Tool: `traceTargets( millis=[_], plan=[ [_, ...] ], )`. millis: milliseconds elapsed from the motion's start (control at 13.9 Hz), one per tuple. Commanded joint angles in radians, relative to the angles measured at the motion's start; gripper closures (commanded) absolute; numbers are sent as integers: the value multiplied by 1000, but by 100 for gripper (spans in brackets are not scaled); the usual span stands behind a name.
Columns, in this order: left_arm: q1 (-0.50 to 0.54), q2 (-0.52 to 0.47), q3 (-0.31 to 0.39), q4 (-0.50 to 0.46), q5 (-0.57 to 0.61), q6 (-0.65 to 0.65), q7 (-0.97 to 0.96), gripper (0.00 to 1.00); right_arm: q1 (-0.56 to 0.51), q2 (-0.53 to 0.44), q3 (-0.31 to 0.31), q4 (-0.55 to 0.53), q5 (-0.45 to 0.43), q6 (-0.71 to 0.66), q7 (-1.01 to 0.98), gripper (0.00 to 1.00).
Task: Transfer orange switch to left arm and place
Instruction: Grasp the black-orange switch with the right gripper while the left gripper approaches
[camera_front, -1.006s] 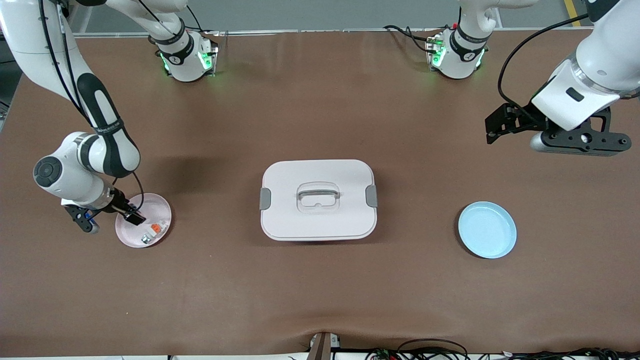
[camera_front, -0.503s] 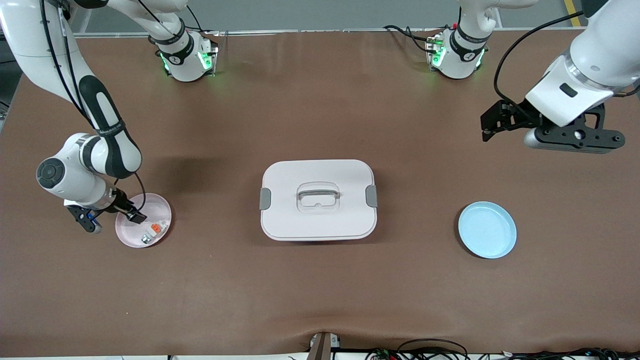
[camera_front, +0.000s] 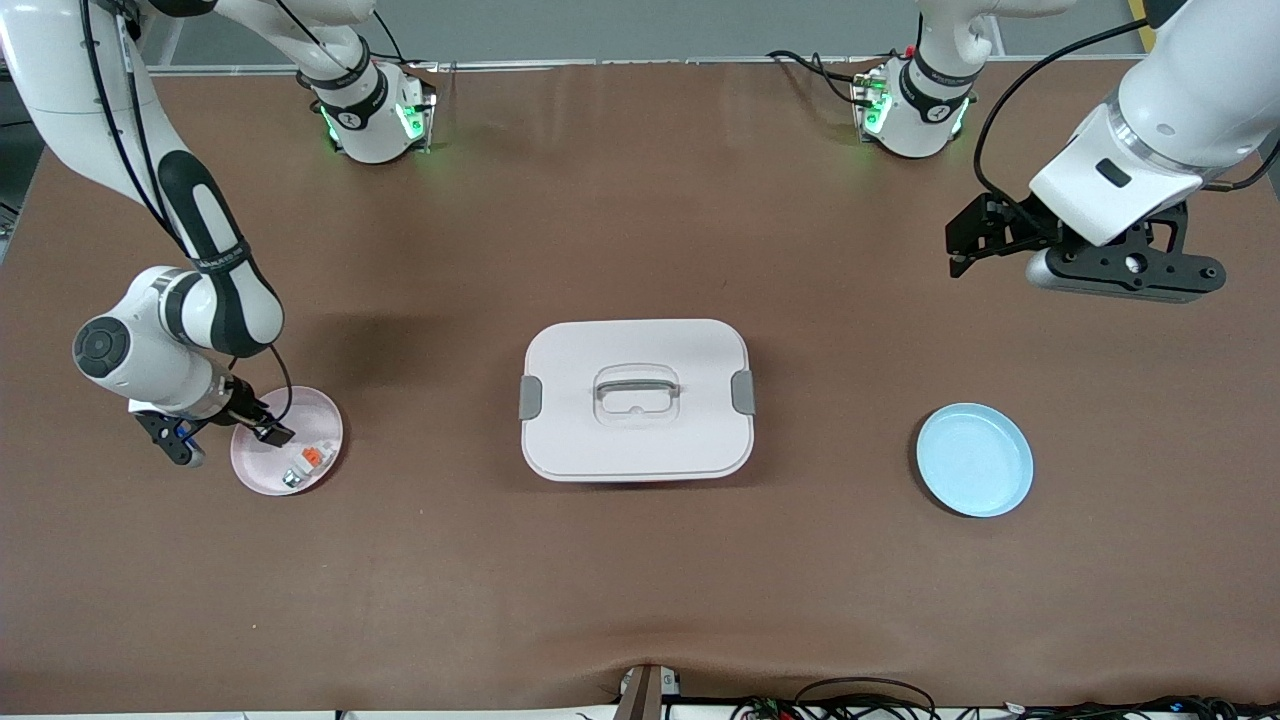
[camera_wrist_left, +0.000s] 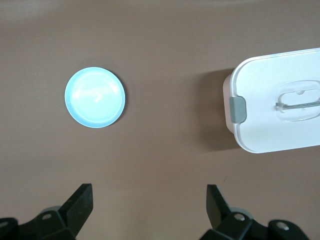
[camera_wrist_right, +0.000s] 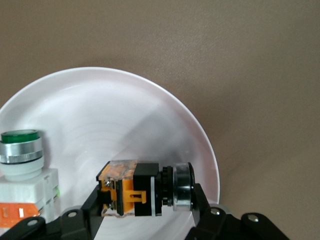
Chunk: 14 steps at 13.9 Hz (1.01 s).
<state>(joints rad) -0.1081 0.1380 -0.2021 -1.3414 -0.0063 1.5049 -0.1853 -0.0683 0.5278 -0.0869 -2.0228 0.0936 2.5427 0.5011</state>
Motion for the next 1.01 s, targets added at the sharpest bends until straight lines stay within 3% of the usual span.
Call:
traceTargets(
  millis=[0, 503, 934],
  plan=[
    [8, -15, 4, -1, -4, -18, -3, 0, 8, -31, -2, 22, -3, -77, -3, 100],
    [34, -26, 17, -2, 6, -71, -62, 0, 30, -95, 4, 154, 6, -387, 63, 100],
    [79, -26, 17, 1, 5, -71, -62, 0, 115, -178, 42, 159, 190, -481, 244, 100]
  ],
)
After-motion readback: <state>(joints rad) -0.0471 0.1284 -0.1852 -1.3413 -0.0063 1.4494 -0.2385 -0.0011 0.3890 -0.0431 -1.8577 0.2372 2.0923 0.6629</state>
